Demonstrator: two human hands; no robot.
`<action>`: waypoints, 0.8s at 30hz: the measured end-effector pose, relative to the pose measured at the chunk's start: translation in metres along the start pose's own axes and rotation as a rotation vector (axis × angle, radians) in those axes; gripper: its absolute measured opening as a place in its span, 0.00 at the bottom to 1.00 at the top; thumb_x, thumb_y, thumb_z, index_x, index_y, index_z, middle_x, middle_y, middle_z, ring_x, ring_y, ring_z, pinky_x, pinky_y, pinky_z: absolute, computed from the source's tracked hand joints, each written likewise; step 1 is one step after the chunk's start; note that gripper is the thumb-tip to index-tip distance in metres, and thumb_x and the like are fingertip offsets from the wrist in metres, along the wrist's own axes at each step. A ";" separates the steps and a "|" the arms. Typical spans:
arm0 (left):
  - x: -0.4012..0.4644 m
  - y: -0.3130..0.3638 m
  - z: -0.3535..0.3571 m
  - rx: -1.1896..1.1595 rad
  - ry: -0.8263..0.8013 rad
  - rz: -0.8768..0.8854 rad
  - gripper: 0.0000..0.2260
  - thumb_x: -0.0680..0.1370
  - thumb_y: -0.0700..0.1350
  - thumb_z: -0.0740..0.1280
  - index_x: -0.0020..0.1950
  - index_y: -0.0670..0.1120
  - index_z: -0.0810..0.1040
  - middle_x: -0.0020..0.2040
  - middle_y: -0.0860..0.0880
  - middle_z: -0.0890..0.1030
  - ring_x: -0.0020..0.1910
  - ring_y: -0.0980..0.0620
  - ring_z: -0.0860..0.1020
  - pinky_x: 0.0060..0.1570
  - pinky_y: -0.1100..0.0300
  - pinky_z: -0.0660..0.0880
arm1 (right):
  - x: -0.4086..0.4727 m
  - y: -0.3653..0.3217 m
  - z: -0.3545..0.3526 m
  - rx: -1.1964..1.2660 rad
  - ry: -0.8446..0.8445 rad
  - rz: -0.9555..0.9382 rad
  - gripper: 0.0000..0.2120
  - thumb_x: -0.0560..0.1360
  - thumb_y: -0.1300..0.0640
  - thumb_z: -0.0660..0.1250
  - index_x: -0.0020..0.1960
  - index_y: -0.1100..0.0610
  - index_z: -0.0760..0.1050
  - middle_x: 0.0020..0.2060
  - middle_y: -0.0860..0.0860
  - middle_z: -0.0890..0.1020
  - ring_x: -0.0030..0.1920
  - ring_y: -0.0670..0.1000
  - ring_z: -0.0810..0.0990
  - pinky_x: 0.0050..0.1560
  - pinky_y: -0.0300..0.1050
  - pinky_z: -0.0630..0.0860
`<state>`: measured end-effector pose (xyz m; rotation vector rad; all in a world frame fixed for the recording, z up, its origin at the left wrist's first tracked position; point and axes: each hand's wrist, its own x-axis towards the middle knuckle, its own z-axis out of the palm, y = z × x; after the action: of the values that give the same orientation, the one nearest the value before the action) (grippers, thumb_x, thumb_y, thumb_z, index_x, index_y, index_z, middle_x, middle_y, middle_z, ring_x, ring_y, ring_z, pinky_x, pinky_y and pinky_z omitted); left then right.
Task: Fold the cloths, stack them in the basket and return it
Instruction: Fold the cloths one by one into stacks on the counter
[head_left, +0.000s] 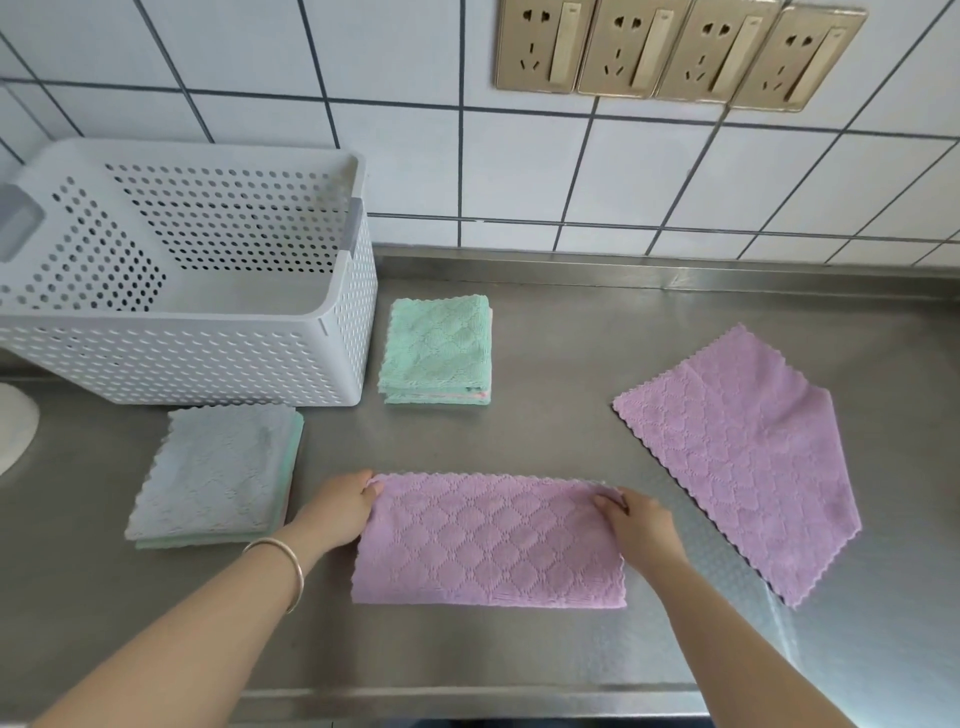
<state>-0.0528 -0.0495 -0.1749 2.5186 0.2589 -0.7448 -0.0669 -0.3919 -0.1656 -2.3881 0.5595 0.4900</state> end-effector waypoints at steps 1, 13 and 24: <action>0.002 0.000 0.001 0.019 -0.002 -0.008 0.14 0.81 0.47 0.53 0.37 0.45 0.67 0.49 0.38 0.79 0.49 0.41 0.76 0.41 0.57 0.65 | 0.001 -0.001 0.001 -0.001 0.000 0.015 0.13 0.77 0.50 0.62 0.50 0.60 0.78 0.43 0.58 0.81 0.42 0.54 0.73 0.41 0.43 0.67; -0.018 0.033 0.005 0.405 0.470 0.151 0.12 0.64 0.45 0.73 0.42 0.43 0.74 0.42 0.43 0.77 0.40 0.41 0.77 0.34 0.54 0.75 | -0.024 0.000 0.000 0.238 0.187 0.070 0.18 0.75 0.44 0.62 0.59 0.55 0.68 0.45 0.51 0.79 0.45 0.54 0.79 0.46 0.49 0.74; -0.034 0.050 0.080 0.748 0.053 0.592 0.29 0.70 0.66 0.56 0.68 0.56 0.68 0.71 0.55 0.68 0.73 0.45 0.54 0.66 0.39 0.47 | -0.079 0.016 0.044 -0.178 0.140 0.176 0.23 0.75 0.47 0.62 0.66 0.56 0.63 0.61 0.52 0.71 0.63 0.53 0.70 0.60 0.46 0.70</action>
<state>-0.1024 -0.1350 -0.1934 3.0372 -0.8720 -0.5876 -0.1506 -0.3531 -0.1686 -2.5694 0.8256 0.4673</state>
